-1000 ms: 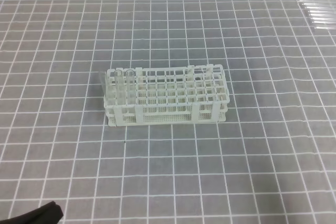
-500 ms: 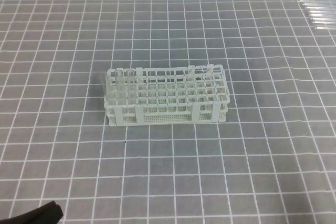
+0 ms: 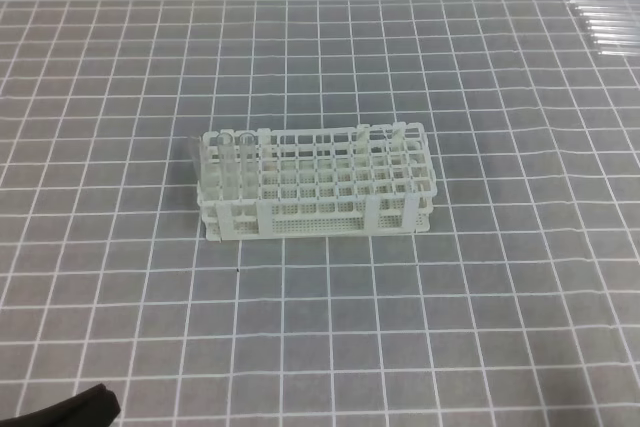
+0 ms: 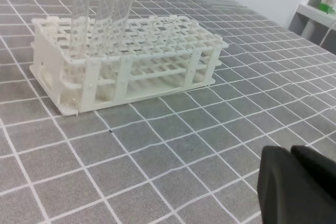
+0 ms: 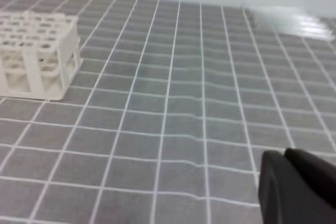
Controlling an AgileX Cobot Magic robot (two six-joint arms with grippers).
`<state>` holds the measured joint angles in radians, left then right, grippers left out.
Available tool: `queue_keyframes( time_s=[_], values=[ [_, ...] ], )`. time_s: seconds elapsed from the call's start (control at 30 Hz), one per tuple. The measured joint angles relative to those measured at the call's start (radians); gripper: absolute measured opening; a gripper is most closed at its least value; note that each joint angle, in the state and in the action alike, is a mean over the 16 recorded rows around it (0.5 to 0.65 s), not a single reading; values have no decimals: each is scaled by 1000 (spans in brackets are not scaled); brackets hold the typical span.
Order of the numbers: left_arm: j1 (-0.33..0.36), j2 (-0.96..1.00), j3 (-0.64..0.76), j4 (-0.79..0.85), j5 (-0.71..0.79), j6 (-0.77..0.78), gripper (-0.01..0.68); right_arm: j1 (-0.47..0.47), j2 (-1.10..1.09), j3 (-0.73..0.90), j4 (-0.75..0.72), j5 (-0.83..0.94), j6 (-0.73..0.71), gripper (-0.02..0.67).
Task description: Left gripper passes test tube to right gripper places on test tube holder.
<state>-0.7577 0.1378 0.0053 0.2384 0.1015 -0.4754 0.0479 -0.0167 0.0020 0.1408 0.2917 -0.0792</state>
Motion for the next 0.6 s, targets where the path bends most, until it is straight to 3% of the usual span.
queue_keyframes(
  time_s=[0.17,0.6],
  values=[
    [0,-1,-2,0,2,0,-2,8,0,0,35,24,-47,-13],
    [0,-1,-3,-1,4,0,-2,9,0,0,3,33,15,-13]
  ],
)
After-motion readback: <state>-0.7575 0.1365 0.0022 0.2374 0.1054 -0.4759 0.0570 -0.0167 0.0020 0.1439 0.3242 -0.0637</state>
